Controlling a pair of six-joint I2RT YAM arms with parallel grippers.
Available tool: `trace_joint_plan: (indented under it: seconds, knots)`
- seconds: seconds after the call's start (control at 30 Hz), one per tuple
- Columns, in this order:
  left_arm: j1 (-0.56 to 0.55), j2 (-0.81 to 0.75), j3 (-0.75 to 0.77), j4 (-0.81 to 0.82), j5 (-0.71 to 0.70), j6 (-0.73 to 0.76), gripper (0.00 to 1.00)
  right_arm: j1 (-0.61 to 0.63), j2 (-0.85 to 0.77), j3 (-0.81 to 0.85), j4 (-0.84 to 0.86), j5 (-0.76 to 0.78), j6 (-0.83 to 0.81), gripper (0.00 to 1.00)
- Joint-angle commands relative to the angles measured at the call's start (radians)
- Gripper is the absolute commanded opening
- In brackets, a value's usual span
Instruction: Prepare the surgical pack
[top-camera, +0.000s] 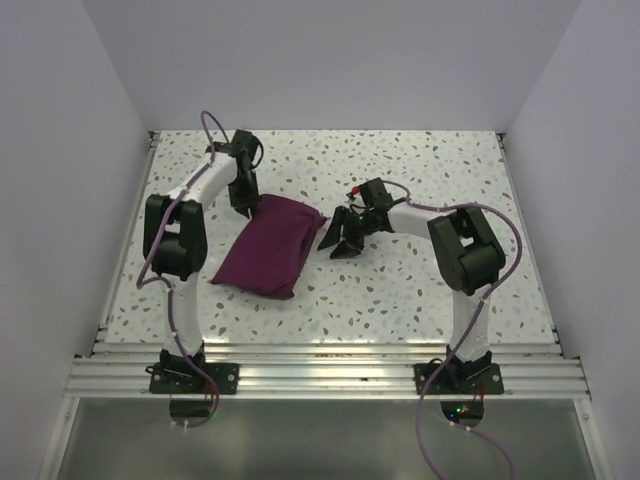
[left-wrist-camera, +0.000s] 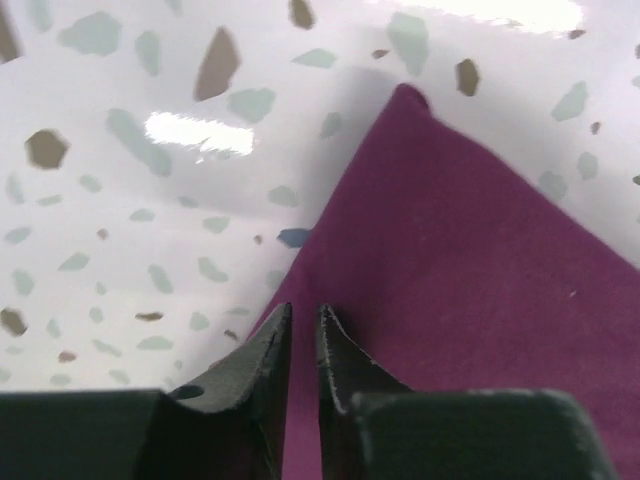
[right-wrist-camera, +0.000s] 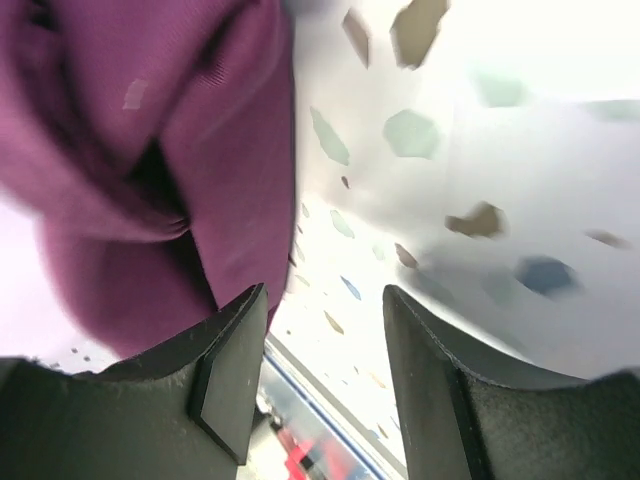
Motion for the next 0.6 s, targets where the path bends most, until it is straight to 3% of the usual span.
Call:
trace_joint_plan:
  seconds: [0.0, 0.03, 0.2, 0.33, 0.57]
  knots:
    - [0.016, -0.150, -0.011, -0.054, -0.144, -0.039, 0.20, -0.022, -0.106, -0.007, -0.022, 0.044, -0.044, 0.54]
    - [0.013, -0.187, -0.028, -0.045, -0.153, -0.042, 0.28, -0.022, -0.114, -0.013, -0.016, 0.042, -0.035, 0.54]
    - [-0.071, -0.360, -0.087, 0.022, -0.086, 0.011, 0.46, -0.022, -0.168, -0.067, 0.061, 0.047, 0.019, 0.54]
    - [-0.186, -0.350, -0.056, 0.004, -0.004, 0.039, 0.50, -0.021, -0.160, -0.090, 0.136, 0.016, 0.101, 0.54]
    - [-0.405, -0.299, -0.028, -0.013, -0.125, -0.013, 0.52, -0.024, -0.180, -0.116, 0.176, 0.044, 0.149, 0.52]
